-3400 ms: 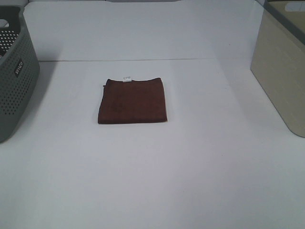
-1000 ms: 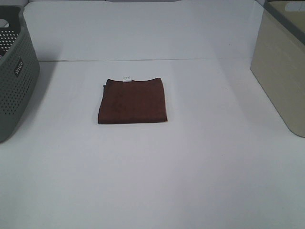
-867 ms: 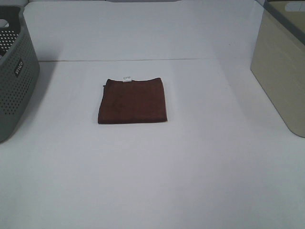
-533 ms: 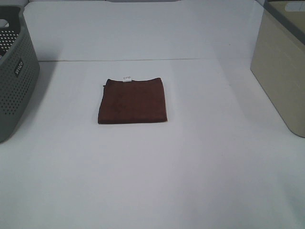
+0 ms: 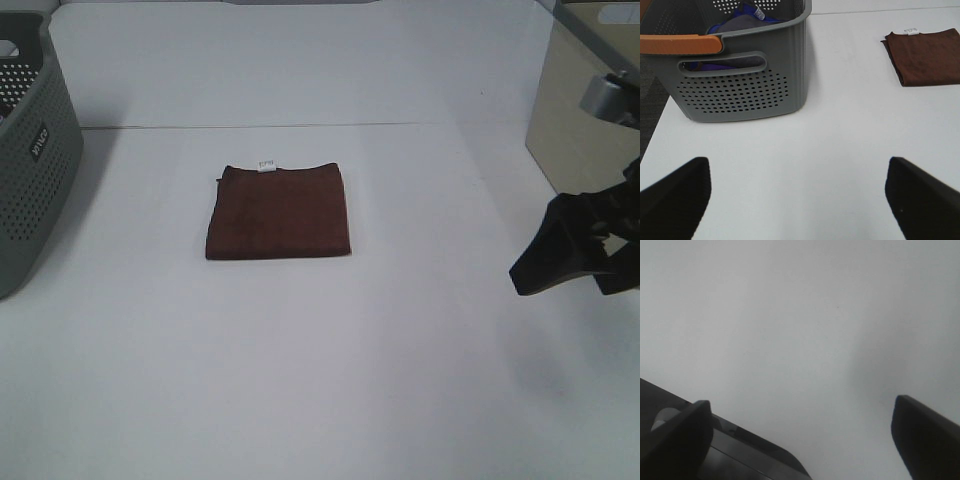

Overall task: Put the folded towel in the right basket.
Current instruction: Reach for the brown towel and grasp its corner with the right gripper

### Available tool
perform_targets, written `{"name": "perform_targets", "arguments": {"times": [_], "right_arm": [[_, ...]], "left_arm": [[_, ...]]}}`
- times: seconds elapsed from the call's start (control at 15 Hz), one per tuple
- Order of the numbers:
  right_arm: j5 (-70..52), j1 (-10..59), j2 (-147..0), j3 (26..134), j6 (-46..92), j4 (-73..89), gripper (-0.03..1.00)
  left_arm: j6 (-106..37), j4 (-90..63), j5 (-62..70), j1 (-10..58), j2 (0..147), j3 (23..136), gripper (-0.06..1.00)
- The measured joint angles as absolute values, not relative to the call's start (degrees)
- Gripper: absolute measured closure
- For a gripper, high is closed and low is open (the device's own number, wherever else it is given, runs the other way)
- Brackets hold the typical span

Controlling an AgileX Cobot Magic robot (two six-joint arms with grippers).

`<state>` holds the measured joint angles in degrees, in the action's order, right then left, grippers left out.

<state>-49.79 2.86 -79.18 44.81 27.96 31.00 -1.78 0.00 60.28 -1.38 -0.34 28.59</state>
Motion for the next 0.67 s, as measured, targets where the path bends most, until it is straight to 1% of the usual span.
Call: {"name": "perform_targets", "arguments": {"times": [0.2,0.4,0.53,0.67], "right_arm": [[-49.5,3.09,-87.26,49.16,31.51,34.55,0.06],[-47.38,8.88,-94.71,56.67,32.03,33.8,0.07],[-45.84,11.52,-98.61,60.79,32.03,33.29,0.07],[-45.21,12.09,-104.05,66.63,31.11,36.1,0.08]], "left_arm": [[-1.78,0.0,60.28,-1.38,-0.34,28.59,0.06],[-1.78,0.0,60.28,-1.38,-0.34,28.59,0.06],[-1.78,0.0,60.28,-1.38,-0.34,28.59,0.06],[-1.78,0.0,60.28,-1.38,-0.34,28.59,0.06]]}}
